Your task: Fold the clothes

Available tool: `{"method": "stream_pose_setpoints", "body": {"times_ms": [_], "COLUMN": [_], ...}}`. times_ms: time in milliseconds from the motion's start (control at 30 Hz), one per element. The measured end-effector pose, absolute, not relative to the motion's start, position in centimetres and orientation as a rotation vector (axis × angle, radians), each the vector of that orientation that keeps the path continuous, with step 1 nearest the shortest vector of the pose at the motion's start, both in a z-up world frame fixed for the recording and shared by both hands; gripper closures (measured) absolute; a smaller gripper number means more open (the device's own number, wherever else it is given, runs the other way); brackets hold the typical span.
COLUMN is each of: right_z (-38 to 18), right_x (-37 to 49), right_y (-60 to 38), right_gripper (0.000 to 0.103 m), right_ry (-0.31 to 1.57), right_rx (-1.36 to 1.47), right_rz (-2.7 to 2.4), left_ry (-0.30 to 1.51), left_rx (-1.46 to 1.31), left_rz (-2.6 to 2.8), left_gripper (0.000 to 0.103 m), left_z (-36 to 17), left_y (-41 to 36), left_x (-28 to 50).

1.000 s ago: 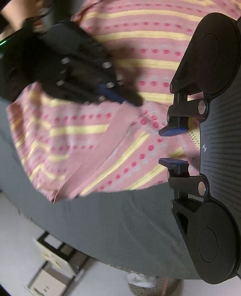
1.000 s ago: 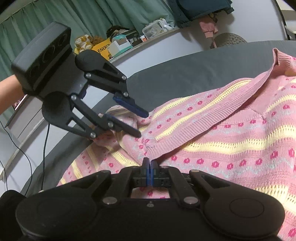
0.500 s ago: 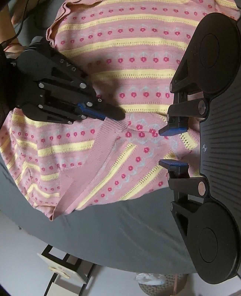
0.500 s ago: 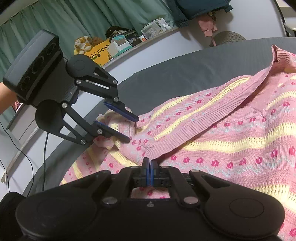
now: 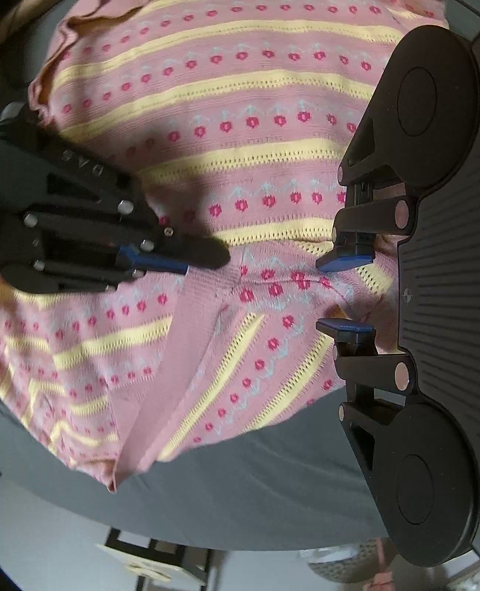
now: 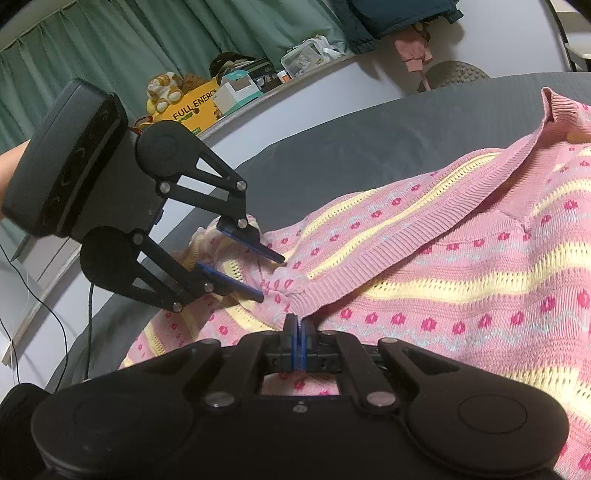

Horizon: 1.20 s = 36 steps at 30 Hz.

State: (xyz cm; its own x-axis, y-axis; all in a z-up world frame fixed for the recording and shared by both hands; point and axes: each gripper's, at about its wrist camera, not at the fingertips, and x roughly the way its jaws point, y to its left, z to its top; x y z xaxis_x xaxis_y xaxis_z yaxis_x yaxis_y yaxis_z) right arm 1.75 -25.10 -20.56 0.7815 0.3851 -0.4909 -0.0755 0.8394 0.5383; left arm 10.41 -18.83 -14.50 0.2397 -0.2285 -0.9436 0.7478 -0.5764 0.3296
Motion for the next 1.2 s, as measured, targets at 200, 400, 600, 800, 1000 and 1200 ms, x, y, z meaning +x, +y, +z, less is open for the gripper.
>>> {"method": "stream_pose_setpoints", "body": {"times_ms": [200,400,600,800,1000,1200], "right_z": [-20.5,-20.6,-20.7,-20.7,-20.2,-19.1], "right_x": [1.8,1.5,-0.1,-0.7,-0.5,-1.7], "right_y": [-25.1,-25.4,-26.8,-27.1,-27.1,-28.1], "right_gripper": [0.101,0.100,0.071,0.069,0.068,0.064], "right_ry": [0.626,0.612,0.513,0.468,0.481,0.470], "right_rx": [0.523,0.541,0.622,0.642,0.641,0.657], "right_rz": [0.260,0.260,0.237,0.218,0.155,0.098], "left_ry": [0.495,0.513,0.418,0.242,0.138,0.292], "left_rx": [1.711,1.663,1.570,1.522,1.482,1.472], "left_rz": [-1.470,-1.427,-1.323,-1.083,-0.741,-0.587], "left_gripper": [0.085,0.095,0.096,0.097,0.096,0.097], "left_z": [-14.6,-14.5,-14.0,-11.2,-10.7,-14.7], "left_y": [-18.9,-18.3,-16.7,-15.9,-18.7,-22.5], "left_x": [9.8,9.6,9.2,11.1,16.8,23.3]}}
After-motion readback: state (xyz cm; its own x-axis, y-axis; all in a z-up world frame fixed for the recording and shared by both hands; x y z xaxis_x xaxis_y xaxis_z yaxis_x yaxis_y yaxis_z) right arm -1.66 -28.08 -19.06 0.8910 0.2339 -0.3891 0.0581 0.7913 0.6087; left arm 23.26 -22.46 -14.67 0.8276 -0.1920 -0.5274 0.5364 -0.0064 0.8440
